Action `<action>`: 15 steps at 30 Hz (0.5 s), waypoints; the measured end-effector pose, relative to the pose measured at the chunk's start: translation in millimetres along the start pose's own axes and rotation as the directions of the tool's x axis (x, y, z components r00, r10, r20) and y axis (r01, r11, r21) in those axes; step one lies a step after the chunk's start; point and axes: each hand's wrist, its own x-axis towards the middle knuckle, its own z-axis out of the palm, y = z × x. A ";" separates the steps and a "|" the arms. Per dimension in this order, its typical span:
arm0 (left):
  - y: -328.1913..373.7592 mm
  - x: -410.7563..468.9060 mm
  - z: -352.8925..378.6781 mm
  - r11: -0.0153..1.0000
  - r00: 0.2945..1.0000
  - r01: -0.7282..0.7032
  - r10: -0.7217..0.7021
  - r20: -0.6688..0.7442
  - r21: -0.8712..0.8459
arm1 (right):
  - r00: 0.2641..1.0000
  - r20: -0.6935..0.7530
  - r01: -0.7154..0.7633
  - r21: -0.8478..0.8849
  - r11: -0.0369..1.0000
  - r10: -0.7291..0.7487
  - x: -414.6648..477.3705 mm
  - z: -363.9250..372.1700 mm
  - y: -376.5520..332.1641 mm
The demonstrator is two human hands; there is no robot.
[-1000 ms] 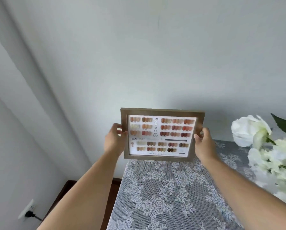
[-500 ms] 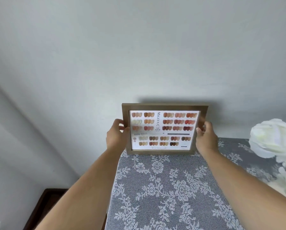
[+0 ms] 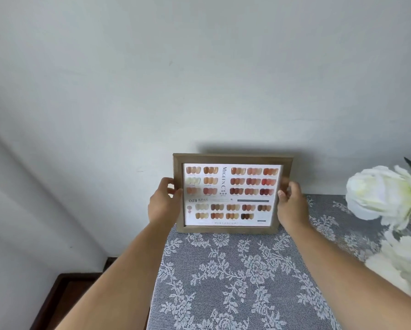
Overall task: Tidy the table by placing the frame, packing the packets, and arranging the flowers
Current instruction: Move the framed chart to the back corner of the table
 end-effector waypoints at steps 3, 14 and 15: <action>-0.5 -3.2 0.3 1.000 1.000 0.006 -0.006 0.003 -0.003 | 1.000 -0.004 0.000 0.001 1.000 0.000 -3.7 -0.7 2.0; 1.6 -7.4 -0.4 0.998 0.999 -0.004 0.001 0.050 0.062 | 0.999 -0.003 -0.035 0.080 0.996 0.036 -13.1 -6.1 -5.6; 2.8 -8.7 -0.9 0.997 0.998 -0.011 0.006 0.057 0.073 | 0.999 -0.005 -0.032 0.094 0.995 0.033 -15.0 -7.8 -7.6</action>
